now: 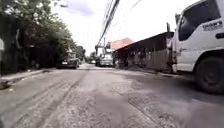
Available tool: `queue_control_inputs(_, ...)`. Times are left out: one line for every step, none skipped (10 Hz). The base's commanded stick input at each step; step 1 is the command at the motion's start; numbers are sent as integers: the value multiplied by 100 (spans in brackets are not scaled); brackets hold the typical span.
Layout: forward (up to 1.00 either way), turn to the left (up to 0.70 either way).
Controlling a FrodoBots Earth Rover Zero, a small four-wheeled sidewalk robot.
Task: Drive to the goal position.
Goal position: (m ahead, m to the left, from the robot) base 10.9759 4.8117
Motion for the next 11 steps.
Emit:
queue_control_inputs(100, 0)
queue_control_inputs(100, 0)
queue_control_inputs(100, 0)
queue_control_inputs(100, 0)
queue_control_inputs(100, 0)
queue_control_inputs(100, 0)
queue_control_inputs(100, 0)
queue_control_inputs(100, 0)
queue_control_inputs(100, 0)
queue_control_inputs(100, 0)
queue_control_inputs(100, -18)
